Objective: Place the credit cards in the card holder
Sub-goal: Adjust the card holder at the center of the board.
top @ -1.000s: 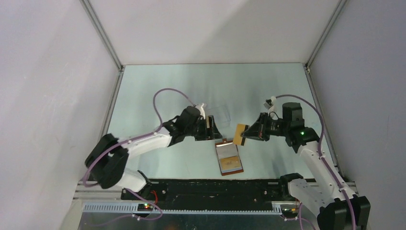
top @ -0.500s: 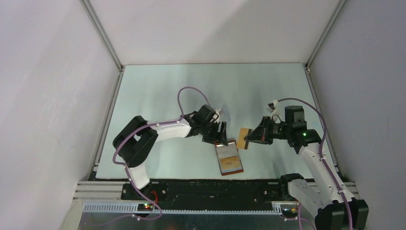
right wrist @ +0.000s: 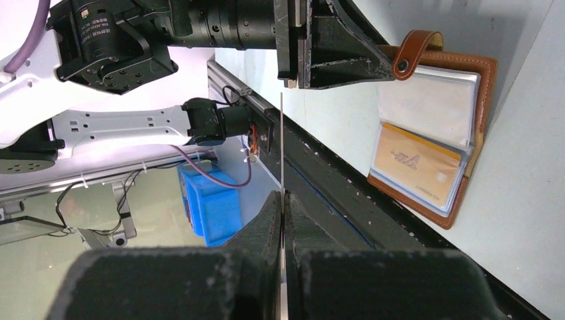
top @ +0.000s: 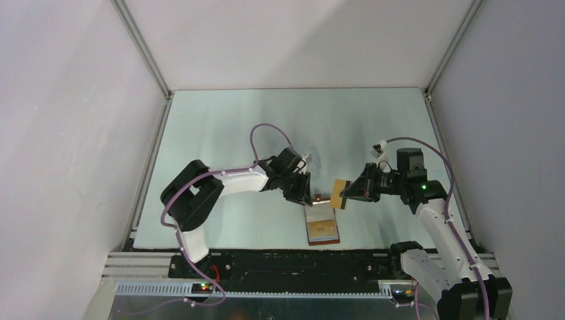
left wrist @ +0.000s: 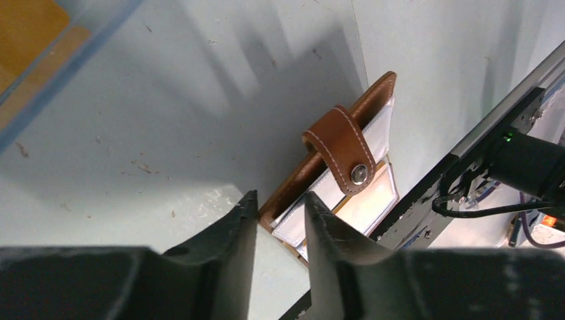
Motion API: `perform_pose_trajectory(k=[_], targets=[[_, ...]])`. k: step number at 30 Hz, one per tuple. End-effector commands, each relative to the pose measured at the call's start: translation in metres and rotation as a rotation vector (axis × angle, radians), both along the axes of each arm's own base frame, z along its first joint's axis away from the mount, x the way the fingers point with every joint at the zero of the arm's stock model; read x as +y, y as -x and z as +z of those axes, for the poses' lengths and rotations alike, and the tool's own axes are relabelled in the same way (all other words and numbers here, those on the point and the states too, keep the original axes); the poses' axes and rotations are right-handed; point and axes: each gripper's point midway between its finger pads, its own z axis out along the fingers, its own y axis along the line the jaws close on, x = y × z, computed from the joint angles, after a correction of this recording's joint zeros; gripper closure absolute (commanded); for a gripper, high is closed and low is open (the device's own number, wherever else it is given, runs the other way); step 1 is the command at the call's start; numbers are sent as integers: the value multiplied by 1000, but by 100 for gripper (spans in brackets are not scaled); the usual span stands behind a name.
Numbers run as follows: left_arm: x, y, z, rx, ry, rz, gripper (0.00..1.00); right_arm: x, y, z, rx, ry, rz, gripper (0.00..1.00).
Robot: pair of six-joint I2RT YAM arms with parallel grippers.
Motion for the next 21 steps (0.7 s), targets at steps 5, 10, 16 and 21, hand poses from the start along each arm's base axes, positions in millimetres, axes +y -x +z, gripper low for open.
perform_pose_trajectory(k=[5, 10, 16, 21], targets=[[5, 9, 8, 56, 10, 110, 92, 1, -2, -2, -21, -15, 23, 100], [18, 13, 7, 96, 46, 297, 100, 2, -6, -11, -6, -11, 33, 100], [33, 5, 19, 98, 169, 574, 100, 2, -13, -22, -7, 3, 24, 100], [48, -1, 33, 94, 244, 805, 100, 9, -20, -32, -14, 27, 35, 100]])
